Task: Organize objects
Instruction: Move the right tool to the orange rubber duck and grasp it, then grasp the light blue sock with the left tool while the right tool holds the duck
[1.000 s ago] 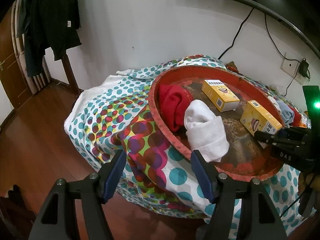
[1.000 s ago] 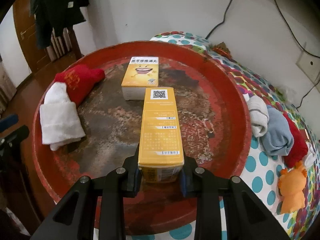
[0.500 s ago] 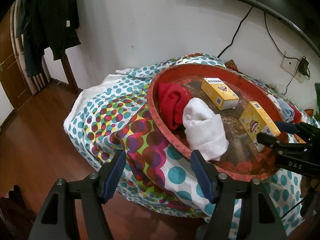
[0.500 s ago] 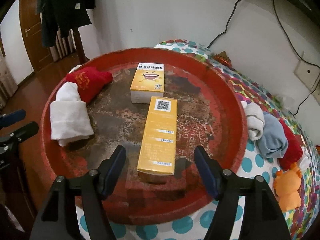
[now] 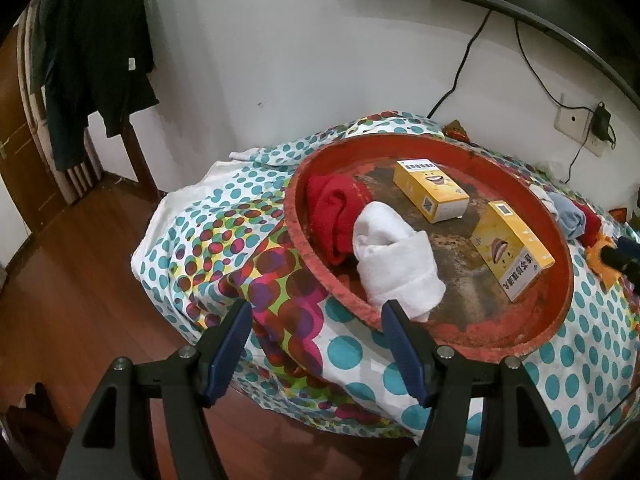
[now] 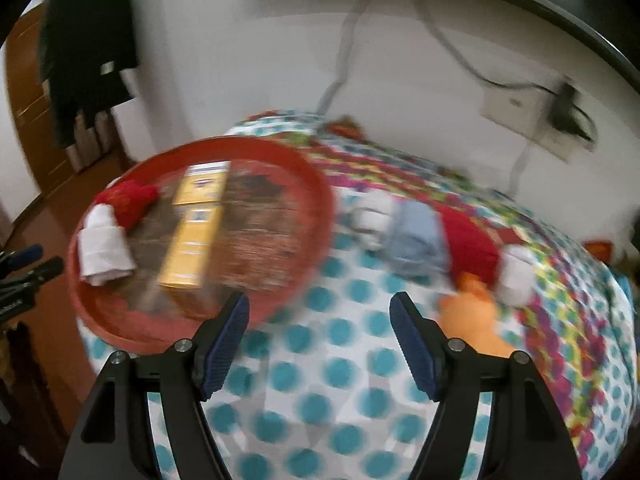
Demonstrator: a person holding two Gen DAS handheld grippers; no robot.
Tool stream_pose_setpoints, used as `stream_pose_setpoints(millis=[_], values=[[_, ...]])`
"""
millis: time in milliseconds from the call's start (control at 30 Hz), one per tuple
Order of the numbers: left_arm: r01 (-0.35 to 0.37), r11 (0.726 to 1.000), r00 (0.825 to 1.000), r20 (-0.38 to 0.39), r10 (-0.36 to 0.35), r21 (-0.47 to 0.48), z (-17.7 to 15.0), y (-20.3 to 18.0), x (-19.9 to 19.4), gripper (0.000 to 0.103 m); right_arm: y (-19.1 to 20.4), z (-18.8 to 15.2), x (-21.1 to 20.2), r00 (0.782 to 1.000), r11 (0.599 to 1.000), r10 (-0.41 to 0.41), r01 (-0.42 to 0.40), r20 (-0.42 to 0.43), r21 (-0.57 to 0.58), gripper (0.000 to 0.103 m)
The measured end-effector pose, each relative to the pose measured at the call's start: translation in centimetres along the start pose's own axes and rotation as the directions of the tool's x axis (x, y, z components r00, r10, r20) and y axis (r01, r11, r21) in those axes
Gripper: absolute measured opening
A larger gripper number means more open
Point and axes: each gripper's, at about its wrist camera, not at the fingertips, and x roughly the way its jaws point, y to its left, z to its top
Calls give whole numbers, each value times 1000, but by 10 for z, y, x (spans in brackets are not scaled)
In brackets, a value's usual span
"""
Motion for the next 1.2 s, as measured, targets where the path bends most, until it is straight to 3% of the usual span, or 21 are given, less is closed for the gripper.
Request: stream_pose_setpoints(millis=[167,300,500,767,933,1000,1200], values=[[-18,998,1000,12,18,58,-1,-10,-2,69,-49,-14,-2,996,995,-83,85,-22,59,71],[-21,997,1000,21,19,79,0,-15,-5,69,-73,-26,7,994,992,-99,102,-51,71,72],[-42,995,999,13,41,91,2,-24,-8,69,-88,-30,23,995,996,-68,72,-69,58,72],[8,987,1000,22,-11,163,18,-56,-28,69,-95,-25,54,996,999,-27,29,-90,18,72],[34,974,998,37,-43,224,39,-91,-35,69,-94,-25,66,996,1000,0,1,-93,10,67],[39,965,997,48,-54,259,45,-110,-36,69,-96,-26,67,996,1000,6,-5,-91,15,55],[130,924,988,35,-152,359,59,-181,-29,69,-104,-32,59,998,999,21,-19,-61,30,53]])
